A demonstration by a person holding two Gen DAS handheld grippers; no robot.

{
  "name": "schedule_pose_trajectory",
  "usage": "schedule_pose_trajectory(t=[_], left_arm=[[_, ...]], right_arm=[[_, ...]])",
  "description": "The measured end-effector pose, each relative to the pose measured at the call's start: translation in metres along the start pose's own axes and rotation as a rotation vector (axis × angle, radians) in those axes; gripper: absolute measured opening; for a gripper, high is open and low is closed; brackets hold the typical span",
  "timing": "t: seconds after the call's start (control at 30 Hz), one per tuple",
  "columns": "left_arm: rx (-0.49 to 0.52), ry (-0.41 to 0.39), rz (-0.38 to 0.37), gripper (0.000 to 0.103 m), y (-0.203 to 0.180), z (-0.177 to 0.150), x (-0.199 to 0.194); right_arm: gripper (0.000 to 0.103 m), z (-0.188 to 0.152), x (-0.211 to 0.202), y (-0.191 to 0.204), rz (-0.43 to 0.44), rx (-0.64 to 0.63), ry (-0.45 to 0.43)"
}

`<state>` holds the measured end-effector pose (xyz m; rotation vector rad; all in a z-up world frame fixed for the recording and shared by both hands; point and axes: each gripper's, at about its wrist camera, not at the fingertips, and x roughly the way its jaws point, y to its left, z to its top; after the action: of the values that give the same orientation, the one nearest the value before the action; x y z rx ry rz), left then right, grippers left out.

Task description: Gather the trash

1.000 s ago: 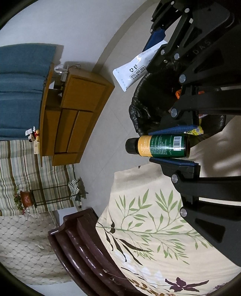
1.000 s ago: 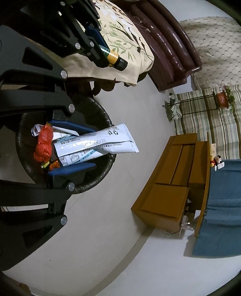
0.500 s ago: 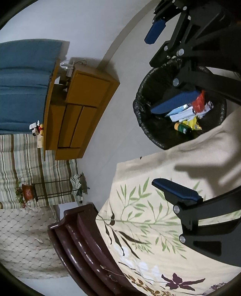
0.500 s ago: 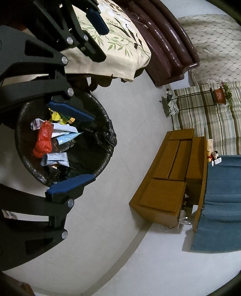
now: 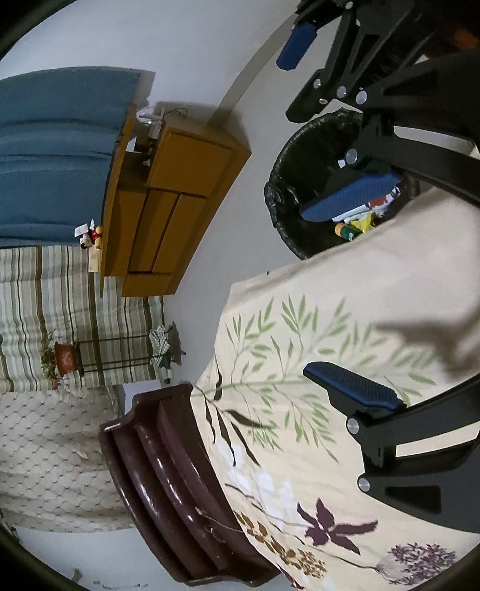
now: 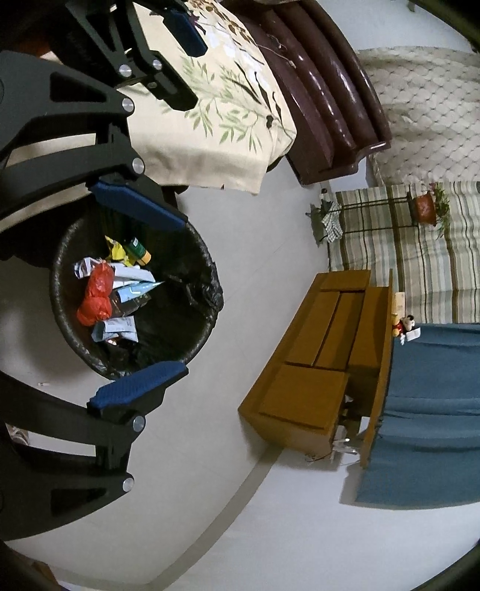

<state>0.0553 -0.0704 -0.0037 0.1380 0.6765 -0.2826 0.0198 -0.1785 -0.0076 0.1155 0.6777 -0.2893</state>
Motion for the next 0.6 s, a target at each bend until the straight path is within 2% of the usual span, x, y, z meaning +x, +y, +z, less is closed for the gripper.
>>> schedule_pose_trajectory(t=[0.6], left_arm=[[-0.045,-0.035,0.03,0.077,0.034,-0.018,-0.051]], right_arm=[[0.073,-0.012,-0.053,0.023,0.023,-0.041,-0.057]])
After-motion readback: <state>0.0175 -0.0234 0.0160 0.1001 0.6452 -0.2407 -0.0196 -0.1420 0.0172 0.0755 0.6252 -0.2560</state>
